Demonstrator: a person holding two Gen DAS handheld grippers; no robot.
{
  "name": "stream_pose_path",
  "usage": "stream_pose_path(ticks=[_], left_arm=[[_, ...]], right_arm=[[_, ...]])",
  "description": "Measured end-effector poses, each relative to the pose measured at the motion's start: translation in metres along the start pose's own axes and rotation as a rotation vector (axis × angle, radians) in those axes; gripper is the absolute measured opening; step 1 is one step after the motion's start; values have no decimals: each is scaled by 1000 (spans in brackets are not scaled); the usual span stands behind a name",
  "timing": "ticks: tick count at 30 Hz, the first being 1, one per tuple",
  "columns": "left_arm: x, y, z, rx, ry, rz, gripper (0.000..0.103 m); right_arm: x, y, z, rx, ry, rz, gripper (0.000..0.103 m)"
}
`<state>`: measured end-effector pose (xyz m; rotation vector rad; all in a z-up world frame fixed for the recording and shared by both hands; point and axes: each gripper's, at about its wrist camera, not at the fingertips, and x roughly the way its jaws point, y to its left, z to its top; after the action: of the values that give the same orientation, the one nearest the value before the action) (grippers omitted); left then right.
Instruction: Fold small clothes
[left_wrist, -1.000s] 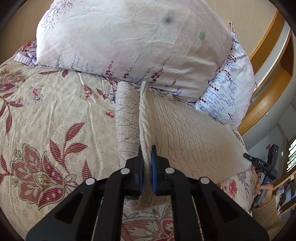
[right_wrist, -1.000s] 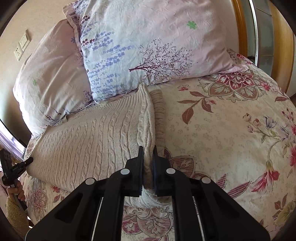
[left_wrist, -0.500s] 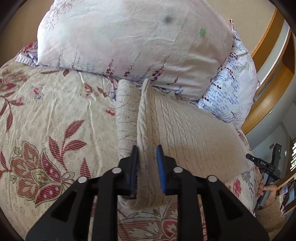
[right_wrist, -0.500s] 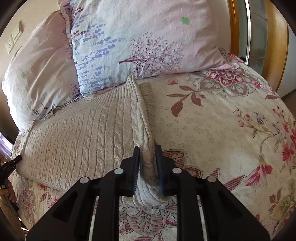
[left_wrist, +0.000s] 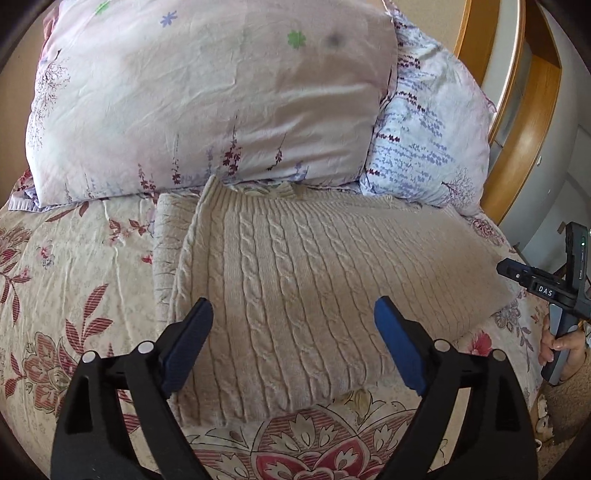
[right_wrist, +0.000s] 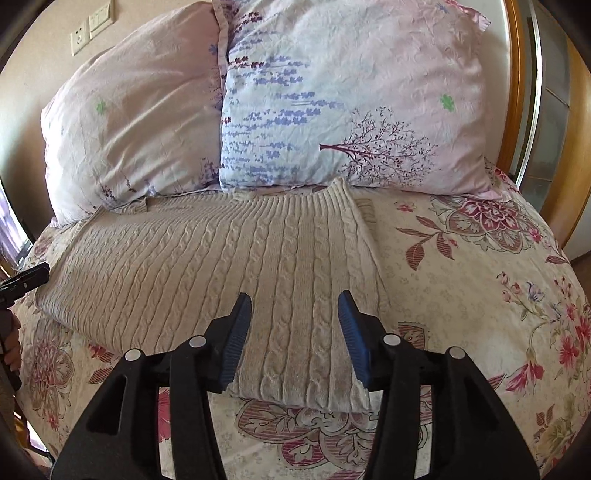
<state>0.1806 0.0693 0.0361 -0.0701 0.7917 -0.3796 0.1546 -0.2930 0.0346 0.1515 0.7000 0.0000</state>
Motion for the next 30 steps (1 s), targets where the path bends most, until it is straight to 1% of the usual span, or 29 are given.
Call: stream_pose_path(ticks=[3, 7, 10, 12, 14, 19, 21, 23, 25, 26, 28, 30], left_arm=[[11, 0, -4, 7, 44, 54, 93], [19, 0, -9, 12, 68, 93, 94], [23, -3, -11, 29, 81, 120, 98], [28, -4, -12, 30, 97, 134, 101], [31, -5, -12, 31, 103, 152, 101], [37, -10, -11, 52, 119, 198, 101], [34, -10, -10, 53, 121, 186, 101], [22, -2, -6, 8, 103, 132, 101], [6, 14, 1, -72, 62, 76, 101], [-2, 22, 7, -100, 44, 76, 101], [-13, 38, 18, -126, 7, 106, 101], [-15, 54, 28, -151, 9, 127, 101]], right_arm=[[4, 1, -4, -10, 28, -23, 58], [15, 2, -8, -26, 78, -47, 65], [22, 12, -12, -97, 99, -96, 70], [26, 21, -14, -156, 111, -141, 72], [28, 24, -15, -176, 116, -158, 74], [28, 23, -16, -186, 115, -152, 74], [27, 24, -16, -188, 130, -155, 75], [28, 24, -11, -195, 168, -154, 76], [30, 23, -6, -188, 208, -151, 77], [28, 23, -3, -168, 213, -137, 80], [23, 21, 5, -113, 184, -74, 81], [21, 23, 12, -73, 152, -36, 81]])
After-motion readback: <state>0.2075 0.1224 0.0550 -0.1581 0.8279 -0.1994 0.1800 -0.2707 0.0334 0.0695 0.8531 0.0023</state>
